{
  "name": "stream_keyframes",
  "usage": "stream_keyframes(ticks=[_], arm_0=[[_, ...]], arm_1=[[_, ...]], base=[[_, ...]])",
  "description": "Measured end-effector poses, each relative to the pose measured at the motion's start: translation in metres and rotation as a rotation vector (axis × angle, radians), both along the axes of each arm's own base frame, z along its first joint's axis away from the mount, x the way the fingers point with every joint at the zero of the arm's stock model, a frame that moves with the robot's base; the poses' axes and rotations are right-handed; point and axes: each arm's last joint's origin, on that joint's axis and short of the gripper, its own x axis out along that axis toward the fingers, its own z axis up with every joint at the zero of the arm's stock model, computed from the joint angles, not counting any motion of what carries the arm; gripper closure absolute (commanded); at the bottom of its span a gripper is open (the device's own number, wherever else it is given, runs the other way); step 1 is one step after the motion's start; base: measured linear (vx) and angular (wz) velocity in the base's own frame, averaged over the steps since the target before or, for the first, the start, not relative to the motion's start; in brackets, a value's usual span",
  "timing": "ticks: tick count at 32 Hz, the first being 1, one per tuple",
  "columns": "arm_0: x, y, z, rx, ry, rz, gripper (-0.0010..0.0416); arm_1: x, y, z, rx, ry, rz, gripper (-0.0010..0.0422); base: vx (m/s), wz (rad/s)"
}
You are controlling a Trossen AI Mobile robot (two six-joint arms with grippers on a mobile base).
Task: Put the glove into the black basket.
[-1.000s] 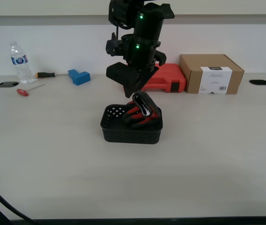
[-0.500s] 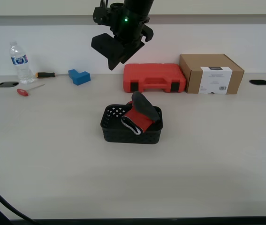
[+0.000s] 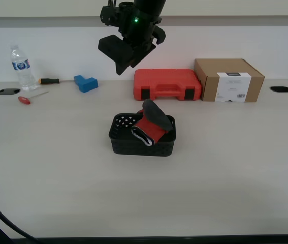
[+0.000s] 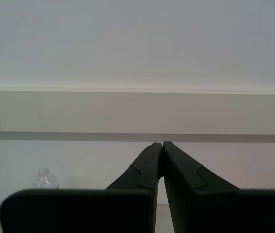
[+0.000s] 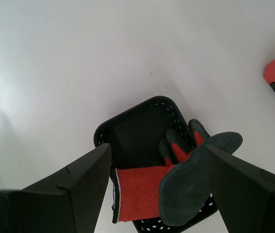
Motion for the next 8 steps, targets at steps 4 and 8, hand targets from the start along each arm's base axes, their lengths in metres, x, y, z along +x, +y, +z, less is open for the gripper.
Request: stream_keyframes(ticks=[4,8], arm_0=[[-0.0001,0.0001,0.0000,0.000,0.000,0.000,0.0147],[-0.0001,0.0001,0.0000,0.000,0.000,0.000,0.0147]], arm_1=[[0.0000,-0.0001,0.0000,0.000,0.000,0.000,0.0412],[0.0000,-0.0001,0.0000,0.000,0.000,0.000,0.0412]], base=[[0.000,0.000],[0.000,0.000]])
